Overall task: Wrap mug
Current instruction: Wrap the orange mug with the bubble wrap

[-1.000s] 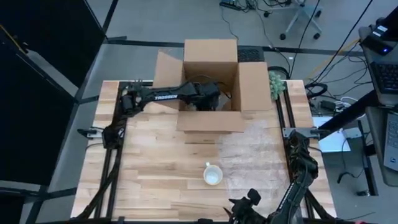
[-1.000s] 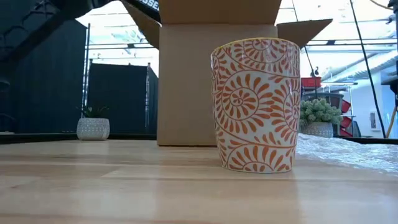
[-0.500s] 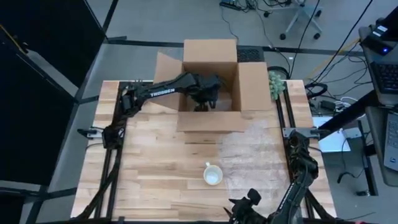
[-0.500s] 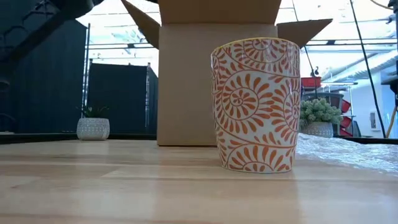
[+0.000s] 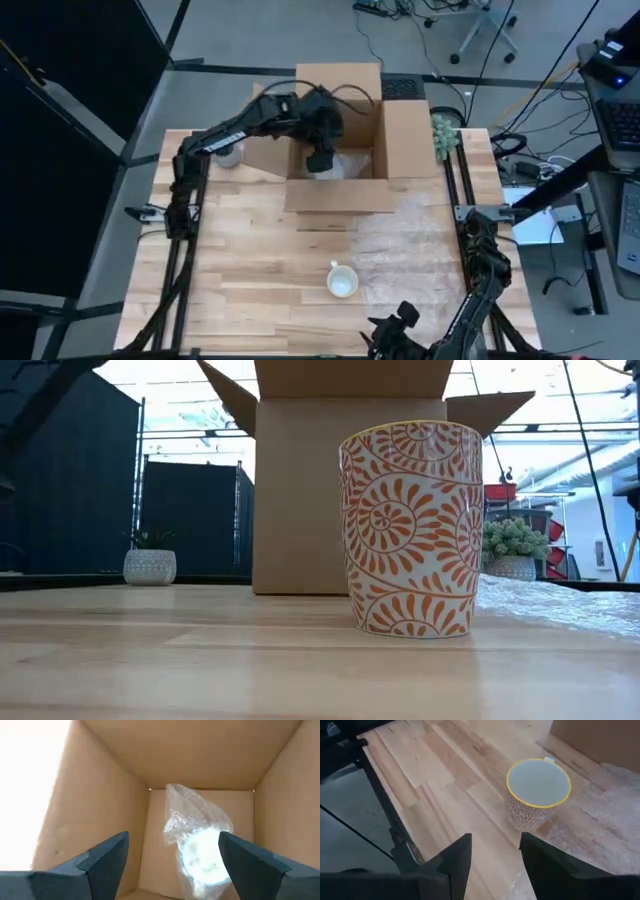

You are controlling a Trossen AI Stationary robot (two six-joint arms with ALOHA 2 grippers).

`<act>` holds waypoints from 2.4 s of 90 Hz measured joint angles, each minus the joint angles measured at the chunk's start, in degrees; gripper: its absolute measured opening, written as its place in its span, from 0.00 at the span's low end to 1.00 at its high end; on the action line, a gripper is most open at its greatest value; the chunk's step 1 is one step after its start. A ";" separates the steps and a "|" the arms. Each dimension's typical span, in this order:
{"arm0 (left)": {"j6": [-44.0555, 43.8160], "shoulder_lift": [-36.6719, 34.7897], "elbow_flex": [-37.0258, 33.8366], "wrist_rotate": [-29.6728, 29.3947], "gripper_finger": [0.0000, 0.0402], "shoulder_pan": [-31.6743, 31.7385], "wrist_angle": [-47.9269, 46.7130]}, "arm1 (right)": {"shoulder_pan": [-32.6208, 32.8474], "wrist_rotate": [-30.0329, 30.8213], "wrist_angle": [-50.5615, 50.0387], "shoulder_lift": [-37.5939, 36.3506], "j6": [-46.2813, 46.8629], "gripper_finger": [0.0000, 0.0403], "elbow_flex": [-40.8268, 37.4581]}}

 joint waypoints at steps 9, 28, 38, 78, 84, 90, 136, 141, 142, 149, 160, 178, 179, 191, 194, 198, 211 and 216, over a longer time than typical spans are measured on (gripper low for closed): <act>-2.14 -4.51 0.08 0.82 0.73 -1.17 -0.68 | -0.04 1.70 -0.04 0.00 -0.49 0.39 0.00; -4.87 -10.25 -0.70 3.98 0.73 -6.30 -6.96 | -0.41 4.34 -0.80 0.72 -1.83 0.39 -0.02; -8.23 -14.35 -3.25 5.54 0.72 -9.42 -9.61 | -1.11 4.63 -0.76 1.35 -1.79 0.39 -0.02; -23.23 -40.39 -41.54 -0.72 0.68 -26.55 3.00 | -6.79 5.04 -3.21 1.79 -5.47 0.39 -0.02; -26.77 -44.84 -50.62 -1.67 0.68 -29.20 8.09 | -8.44 3.50 -4.35 1.79 -5.67 0.39 -0.02; -30.03 -48.65 -59.04 -1.98 0.68 -31.79 13.91 | -10.02 0.85 -4.77 1.79 -6.33 0.39 -0.02; -38.23 -51.98 -88.04 -4.19 0.68 -41.32 41.62 | -20.77 -10.80 -4.87 -7.09 -18.99 0.42 0.00; -38.21 -51.17 -89.09 -4.21 0.68 -41.32 44.51 | -21.25 -12.65 -4.87 -7.37 -20.08 0.45 0.00; -38.20 -51.01 -89.33 -4.21 0.68 -41.32 45.16 | -21.36 -13.02 -4.87 -7.37 -20.14 0.46 0.00; -37.93 -49.79 -91.14 -4.13 0.68 -41.32 49.49 | -21.92 -15.07 -4.85 -7.33 -20.01 0.51 0.00; -36.68 -47.49 -92.34 -3.23 0.68 -41.32 52.15 | -22.22 -16.01 -4.85 -7.24 -19.17 0.58 0.00; -36.68 -42.94 -92.45 -2.94 0.68 -41.34 53.99 | -21.97 -16.14 -4.83 -7.18 -14.40 0.62 -4.93; -36.68 -42.70 -92.45 -2.94 0.68 -41.34 54.09 | -21.88 -16.48 -4.83 -7.15 -13.99 0.62 -5.48; -36.61 -39.88 -92.45 -2.86 0.68 -41.36 55.50 | -21.08 -20.04 -4.84 -7.34 -8.71 0.62 -13.68; -36.59 -39.29 -92.45 -2.86 0.68 -41.34 56.04 | -20.83 -20.32 -4.72 -7.66 -7.54 0.62 -15.59; -36.48 -38.54 -92.45 -2.85 0.68 -41.34 56.93 | -20.58 -20.28 -4.22 -8.49 -6.39 0.62 -17.39; -36.68 -36.71 -92.45 -2.83 0.68 -41.34 57.54 | -20.63 -19.14 0.58 -11.96 -7.16 0.62 -20.01; -36.69 -36.28 -92.45 -2.83 0.68 -41.34 57.82 | -20.70 -18.99 1.51 -12.94 -8.13 0.62 -20.69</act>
